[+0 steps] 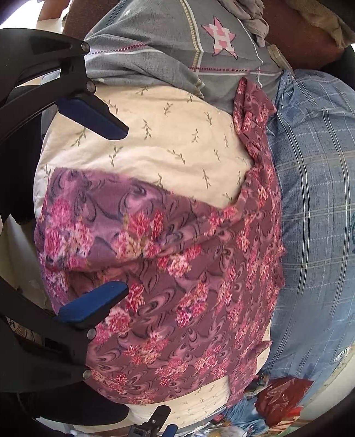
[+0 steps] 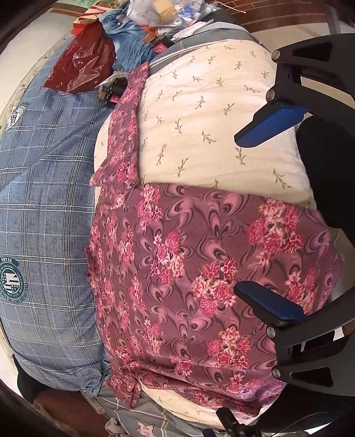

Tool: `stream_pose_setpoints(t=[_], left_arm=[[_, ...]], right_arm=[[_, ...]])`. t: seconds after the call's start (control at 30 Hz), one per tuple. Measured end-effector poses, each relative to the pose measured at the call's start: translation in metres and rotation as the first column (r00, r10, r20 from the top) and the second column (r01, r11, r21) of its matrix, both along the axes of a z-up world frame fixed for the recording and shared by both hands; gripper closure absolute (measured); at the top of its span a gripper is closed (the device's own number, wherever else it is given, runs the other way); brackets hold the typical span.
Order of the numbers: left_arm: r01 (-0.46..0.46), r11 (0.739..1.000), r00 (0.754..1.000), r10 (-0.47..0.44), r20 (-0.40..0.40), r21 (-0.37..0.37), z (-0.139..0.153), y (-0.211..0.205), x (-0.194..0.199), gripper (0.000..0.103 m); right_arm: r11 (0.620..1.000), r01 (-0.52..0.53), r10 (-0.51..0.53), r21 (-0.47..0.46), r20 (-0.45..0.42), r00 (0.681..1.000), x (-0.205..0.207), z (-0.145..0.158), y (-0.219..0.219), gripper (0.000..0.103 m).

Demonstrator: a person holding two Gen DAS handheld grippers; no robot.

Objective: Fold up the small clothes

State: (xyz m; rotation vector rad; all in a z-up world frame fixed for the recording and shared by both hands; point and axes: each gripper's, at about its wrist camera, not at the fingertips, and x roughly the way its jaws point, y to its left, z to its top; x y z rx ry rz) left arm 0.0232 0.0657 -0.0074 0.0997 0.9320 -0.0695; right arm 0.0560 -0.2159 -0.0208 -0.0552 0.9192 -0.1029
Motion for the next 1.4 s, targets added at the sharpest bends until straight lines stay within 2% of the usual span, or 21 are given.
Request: stream_pose_setpoints(t=[0.37,0.8,1.13,1.4], left_arm=[[-0.076,0.997,0.997,0.075,-0.036,-0.006,0.0,0.023,0.004,0.0],[-0.003,1.0,0.999,0.002,-0.046,-0.006,0.007,-0.011,0.004,0.0],[0.002,1.0,0.999,-0.002,-0.05,-0.003,0.007,-0.015,0.004,0.0],[0.001,1.0,0.999,-0.002,-0.053,-0.009,0.006,-0.016,0.004,0.0]], right_arm=[[1.0,0.009,-0.009,0.03,0.013,1.0,-0.01,-0.011,-0.011,0.005],[0.996,0.028,-0.03,0.083,0.021,0.999,-0.02,-0.017,-0.029,0.005],[0.99,0.054,-0.056,0.128,0.01,0.998,-0.024,-0.02,-0.039,0.005],[0.992,0.04,-0.041,0.118,0.009,0.999,-0.022,-0.019,-0.034,0.005]])
